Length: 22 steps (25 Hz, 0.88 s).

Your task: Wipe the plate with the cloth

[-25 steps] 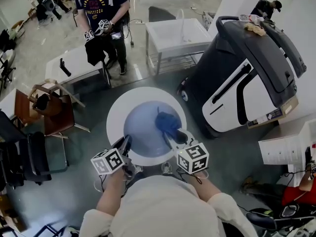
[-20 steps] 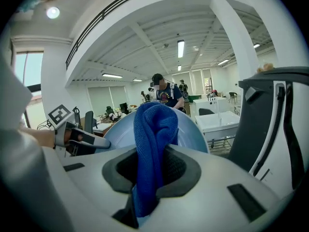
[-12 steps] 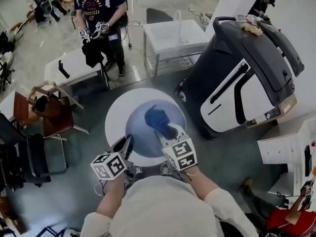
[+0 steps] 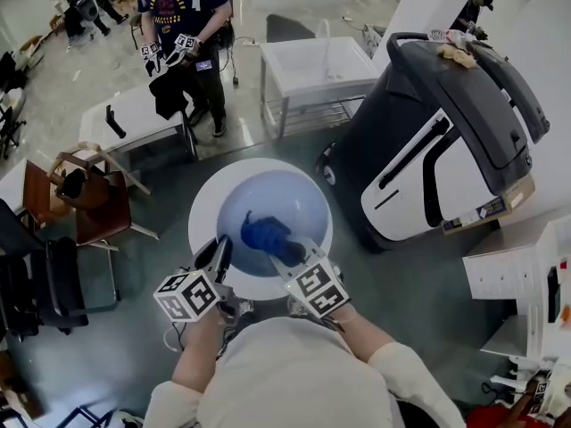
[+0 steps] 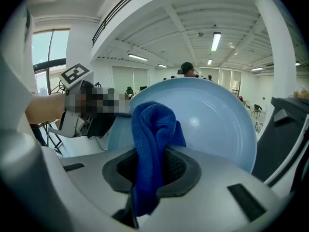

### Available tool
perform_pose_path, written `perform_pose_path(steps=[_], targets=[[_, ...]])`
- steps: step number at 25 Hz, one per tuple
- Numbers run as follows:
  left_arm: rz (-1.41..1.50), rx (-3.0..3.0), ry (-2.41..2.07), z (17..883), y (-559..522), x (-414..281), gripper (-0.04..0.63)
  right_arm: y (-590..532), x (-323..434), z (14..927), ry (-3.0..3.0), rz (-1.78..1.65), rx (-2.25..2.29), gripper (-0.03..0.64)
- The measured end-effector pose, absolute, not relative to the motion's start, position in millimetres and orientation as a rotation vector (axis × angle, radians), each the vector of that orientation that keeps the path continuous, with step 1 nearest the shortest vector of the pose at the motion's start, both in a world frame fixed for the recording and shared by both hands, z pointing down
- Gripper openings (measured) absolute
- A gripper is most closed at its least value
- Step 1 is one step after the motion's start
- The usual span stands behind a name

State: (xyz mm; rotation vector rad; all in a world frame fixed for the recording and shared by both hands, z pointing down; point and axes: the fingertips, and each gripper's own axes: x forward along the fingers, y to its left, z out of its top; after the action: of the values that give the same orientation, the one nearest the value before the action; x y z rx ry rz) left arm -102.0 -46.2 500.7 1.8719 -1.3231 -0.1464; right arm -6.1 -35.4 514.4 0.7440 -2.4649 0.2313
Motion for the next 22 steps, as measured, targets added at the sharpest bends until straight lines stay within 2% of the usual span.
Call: perform_pose_path(steps=[10,16,22], targets=[[-0.079,1.905,-1.295,509.5,-33.0,-92.5,0.044,-68.6,55.1,512.3,-2.335,0.240,1.002,0.089],[-0.025,1.949,-1.275,510.0,-28.1,-83.1,0.044,-83.4,45.8,497.1,-2.349,0.196,1.035,0.089],[0.014,1.963,-1.265,514.2,-23.3,-72.2,0.044,-73.0,4.3,483.2,-2.450,0.168,0.933,0.089]])
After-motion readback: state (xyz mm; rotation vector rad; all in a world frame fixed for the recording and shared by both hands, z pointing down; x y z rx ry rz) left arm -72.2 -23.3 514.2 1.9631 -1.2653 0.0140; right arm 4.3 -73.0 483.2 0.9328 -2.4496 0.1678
